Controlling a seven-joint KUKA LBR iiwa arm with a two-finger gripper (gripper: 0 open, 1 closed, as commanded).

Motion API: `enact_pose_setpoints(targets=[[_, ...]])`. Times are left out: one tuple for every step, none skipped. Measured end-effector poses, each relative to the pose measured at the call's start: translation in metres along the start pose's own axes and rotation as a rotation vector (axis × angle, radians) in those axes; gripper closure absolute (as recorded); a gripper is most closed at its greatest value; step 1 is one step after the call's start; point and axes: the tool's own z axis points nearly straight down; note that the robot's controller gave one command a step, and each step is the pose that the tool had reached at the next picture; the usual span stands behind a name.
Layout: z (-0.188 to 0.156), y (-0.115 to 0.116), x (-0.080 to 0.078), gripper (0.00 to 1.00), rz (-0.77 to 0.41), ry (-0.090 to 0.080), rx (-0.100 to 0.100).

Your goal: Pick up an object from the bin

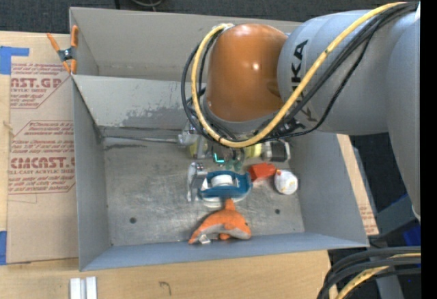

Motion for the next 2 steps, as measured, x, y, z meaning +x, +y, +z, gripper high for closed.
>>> enact_pose_setpoints(targets=[[0.009, -0.013, 0.004, 0.00, -0.147, -0.004, -0.001], [0.028, -0.045, 0.009, 0.00, -0.368, -0.001, 0.001]])
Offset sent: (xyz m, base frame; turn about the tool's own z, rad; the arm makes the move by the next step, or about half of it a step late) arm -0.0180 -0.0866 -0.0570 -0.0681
